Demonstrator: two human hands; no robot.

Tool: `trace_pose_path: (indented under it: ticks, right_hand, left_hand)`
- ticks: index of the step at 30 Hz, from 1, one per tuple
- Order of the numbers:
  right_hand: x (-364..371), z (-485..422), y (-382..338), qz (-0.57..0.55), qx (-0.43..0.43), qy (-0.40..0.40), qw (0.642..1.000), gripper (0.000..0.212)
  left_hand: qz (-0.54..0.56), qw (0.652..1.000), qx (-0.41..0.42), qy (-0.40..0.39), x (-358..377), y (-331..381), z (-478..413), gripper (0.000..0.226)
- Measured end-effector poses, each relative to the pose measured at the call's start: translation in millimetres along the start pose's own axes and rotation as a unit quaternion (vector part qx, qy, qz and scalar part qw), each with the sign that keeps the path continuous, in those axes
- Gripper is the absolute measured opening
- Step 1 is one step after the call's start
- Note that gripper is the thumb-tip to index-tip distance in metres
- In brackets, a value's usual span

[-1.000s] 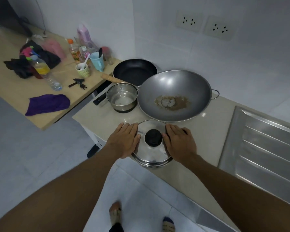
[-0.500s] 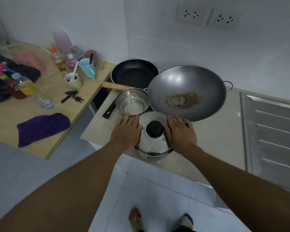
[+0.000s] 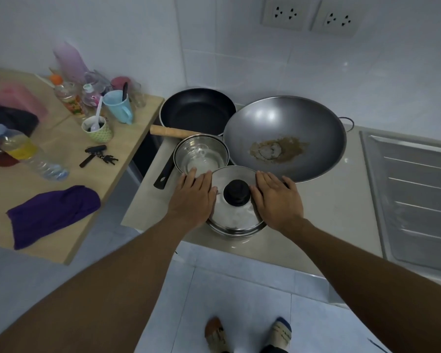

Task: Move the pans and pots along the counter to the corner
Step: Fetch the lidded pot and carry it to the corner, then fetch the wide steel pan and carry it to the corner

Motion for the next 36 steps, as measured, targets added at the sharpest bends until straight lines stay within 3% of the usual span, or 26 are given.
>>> trace_pose_path:
  ticks: [8, 13, 20, 28, 36]
  right_hand:
    - [1.8, -3.1, 0.1, -0.004, 0.002, -0.024, 1.000, 0.071]
    - [-6.8, -4.5, 4.1, -0.059, -0.026, -0.065, 0.996, 0.062]
    - [-38.8, 22.8, 37.5, -0.180, 0.045, -0.014, 0.983, 0.062]
    - [-63.8, 84.8, 145.9, -0.201, 0.150, -0.020, 0.968, 0.087]
    - [-79.7, 191.8, 285.5, -0.212, 0.262, 0.014, 0.941, 0.087]
  left_hand:
    - [0.017, 0.999, 0.003, -0.035, -2.2, -1.6, -3.5, 0.060]
    - [0.016, 0.998, 0.003, -0.064, -15.3, -2.3, -9.1, 0.058]
    - [0.026, 0.998, 0.044, -0.035, -65.7, 17.1, -21.6, 0.058]
    - [0.020, 0.987, 0.156, -0.036, -122.7, 153.9, -45.2, 0.061]
    - [-0.032, 0.965, 0.248, -0.072, -142.1, 344.2, -51.3, 0.069]
Point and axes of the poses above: each hand's wrist, its own z-axis away from the middle knuckle, its own x-axis out of the palm, y = z × x, the point moved 2 cm from there along -z, towards the middle knuckle, and after that the axes turned 14 degrees about -y, right-handed, at the moved point
